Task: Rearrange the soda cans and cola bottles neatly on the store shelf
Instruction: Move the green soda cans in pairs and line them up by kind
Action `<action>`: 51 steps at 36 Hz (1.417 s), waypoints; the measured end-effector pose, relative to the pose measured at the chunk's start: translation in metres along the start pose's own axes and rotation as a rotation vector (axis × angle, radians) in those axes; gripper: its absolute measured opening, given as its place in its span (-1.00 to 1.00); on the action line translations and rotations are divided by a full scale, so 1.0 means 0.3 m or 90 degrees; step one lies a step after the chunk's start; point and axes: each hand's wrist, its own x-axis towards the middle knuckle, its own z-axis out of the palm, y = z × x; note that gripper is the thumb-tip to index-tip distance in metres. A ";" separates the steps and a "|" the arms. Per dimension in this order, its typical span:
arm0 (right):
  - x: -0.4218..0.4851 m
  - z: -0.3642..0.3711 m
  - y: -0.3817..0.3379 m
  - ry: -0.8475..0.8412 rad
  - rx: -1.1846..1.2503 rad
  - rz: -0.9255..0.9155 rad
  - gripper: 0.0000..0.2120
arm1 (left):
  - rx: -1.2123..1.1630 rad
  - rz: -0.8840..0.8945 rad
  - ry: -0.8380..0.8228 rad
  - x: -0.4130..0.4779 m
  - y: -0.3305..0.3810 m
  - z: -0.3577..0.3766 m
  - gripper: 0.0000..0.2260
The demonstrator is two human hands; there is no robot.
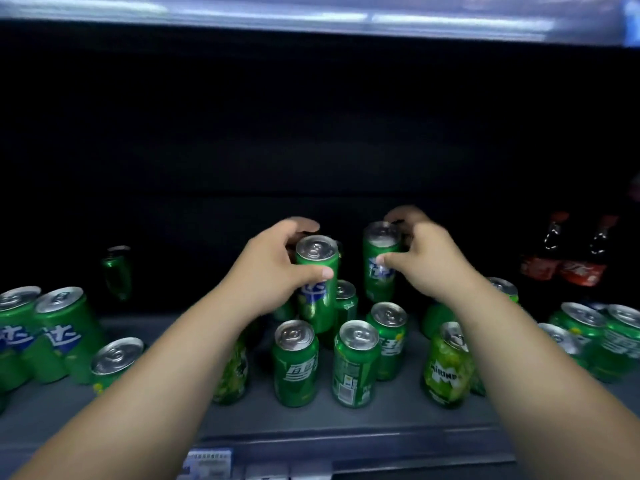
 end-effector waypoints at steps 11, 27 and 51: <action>-0.136 -0.054 -0.400 0.016 0.092 -0.166 -0.50 | 0.057 0.067 0.119 -0.032 0.077 -0.307 -0.48; -0.218 0.442 -0.921 -0.078 0.259 -0.226 -0.49 | 0.084 -0.036 0.173 -0.363 -0.166 -0.893 -0.50; -0.312 0.977 -0.980 -0.184 0.185 -0.054 -0.48 | 0.351 -0.035 -0.044 -0.490 -0.536 -1.091 -0.58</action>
